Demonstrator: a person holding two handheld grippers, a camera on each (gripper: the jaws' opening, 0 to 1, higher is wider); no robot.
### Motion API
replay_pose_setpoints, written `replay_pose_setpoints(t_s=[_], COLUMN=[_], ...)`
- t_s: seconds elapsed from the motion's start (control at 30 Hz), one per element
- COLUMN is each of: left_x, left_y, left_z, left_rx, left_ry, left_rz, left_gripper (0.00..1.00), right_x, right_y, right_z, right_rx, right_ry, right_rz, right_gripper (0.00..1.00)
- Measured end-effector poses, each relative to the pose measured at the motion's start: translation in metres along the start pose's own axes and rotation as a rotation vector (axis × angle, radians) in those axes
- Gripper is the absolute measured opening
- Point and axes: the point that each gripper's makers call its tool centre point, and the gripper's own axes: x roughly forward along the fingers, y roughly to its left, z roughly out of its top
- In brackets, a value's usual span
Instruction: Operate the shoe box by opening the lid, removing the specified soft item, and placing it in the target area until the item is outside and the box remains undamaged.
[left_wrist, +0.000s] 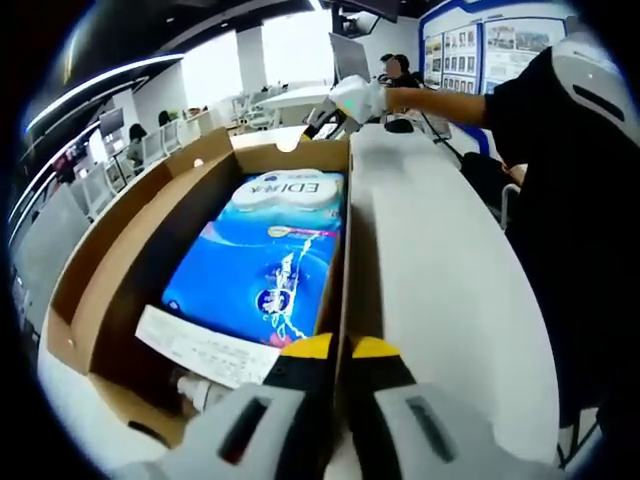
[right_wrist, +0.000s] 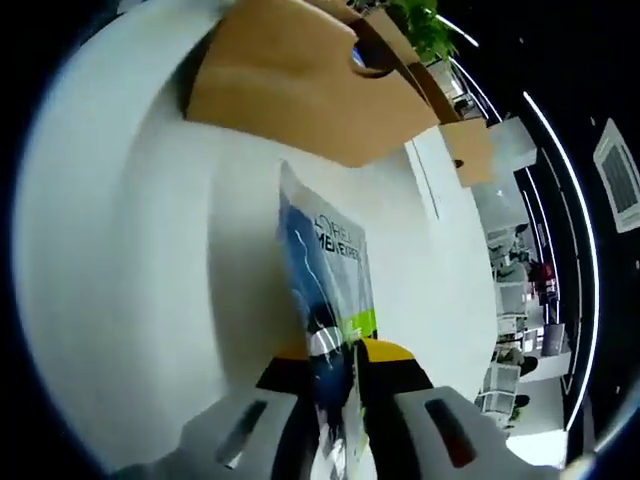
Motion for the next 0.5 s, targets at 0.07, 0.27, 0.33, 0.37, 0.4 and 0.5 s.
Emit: replay_pose_setpoints(t_s=[0.07, 0.27, 0.33, 0.37, 0.4, 0.5], left_x=[0.000, 0.000, 0.000, 0.000, 0.000, 0.000], left_y=[0.000, 0.001, 0.001, 0.001, 0.001, 0.001], left_z=[0.000, 0.000, 0.000, -0.001, -0.001, -0.001], left_rx=[0.002, 0.010, 0.009, 0.011, 0.011, 0.013], left_ry=[0.000, -0.003, -0.003, -0.002, -0.002, -0.002], left_rz=[-0.001, 0.001, 0.000, -0.001, -0.001, 0.000], left_gripper=[0.03, 0.03, 0.03, 0.03, 0.03, 0.03], right_x=[-0.003, -0.002, -0.004, -0.005, -0.005, -0.007], right_y=[0.000, 0.001, 0.001, 0.000, -0.001, -0.004], right_z=[-0.001, -0.008, -0.008, -0.008, -0.009, -0.012], right_rx=[0.020, 0.145, 0.181, 0.194, 0.194, 0.239], right_ry=[0.000, -0.046, -0.058, -0.063, -0.066, -0.076], right_rz=[0.001, 0.042, 0.050, 0.052, 0.051, 0.056], right_gripper=[0.11, 0.17, 0.18, 0.18, 0.18, 0.18])
